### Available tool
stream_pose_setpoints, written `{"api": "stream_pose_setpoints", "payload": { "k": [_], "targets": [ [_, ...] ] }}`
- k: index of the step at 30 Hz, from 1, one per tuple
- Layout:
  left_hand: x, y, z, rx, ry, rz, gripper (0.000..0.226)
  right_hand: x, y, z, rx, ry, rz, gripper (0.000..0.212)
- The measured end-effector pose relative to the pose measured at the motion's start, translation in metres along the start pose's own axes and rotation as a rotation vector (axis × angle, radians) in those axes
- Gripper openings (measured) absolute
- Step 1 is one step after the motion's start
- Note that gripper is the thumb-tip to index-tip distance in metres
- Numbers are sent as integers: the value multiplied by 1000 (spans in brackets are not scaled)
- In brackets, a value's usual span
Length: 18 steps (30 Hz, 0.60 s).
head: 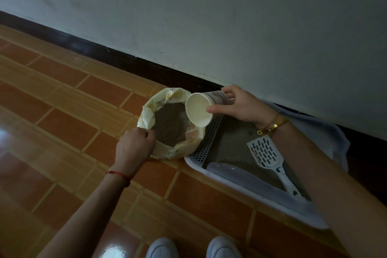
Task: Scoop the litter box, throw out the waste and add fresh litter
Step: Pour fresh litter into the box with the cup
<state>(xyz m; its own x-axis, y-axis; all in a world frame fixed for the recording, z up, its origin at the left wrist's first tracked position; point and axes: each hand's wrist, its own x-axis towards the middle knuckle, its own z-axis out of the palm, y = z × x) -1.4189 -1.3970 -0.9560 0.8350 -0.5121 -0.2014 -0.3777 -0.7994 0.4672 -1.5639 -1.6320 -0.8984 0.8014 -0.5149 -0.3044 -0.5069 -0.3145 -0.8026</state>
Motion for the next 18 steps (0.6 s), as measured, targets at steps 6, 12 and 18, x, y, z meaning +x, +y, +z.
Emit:
{"api": "stream_pose_setpoints", "payload": {
  "k": [6, 12, 18],
  "targets": [
    [0, -3, -1, -8, -2, 17, 48, 16, -23, 41, -66, -126, -71, 93],
    [1, -6, -2, -67, -9, 10, 47, 32, -29, 74, -260, -191, -90, 99],
    [-1, -5, -4, -63, 2, 11, 47, 44, -22, 91, -326, -217, -38, 100]
  ]
}}
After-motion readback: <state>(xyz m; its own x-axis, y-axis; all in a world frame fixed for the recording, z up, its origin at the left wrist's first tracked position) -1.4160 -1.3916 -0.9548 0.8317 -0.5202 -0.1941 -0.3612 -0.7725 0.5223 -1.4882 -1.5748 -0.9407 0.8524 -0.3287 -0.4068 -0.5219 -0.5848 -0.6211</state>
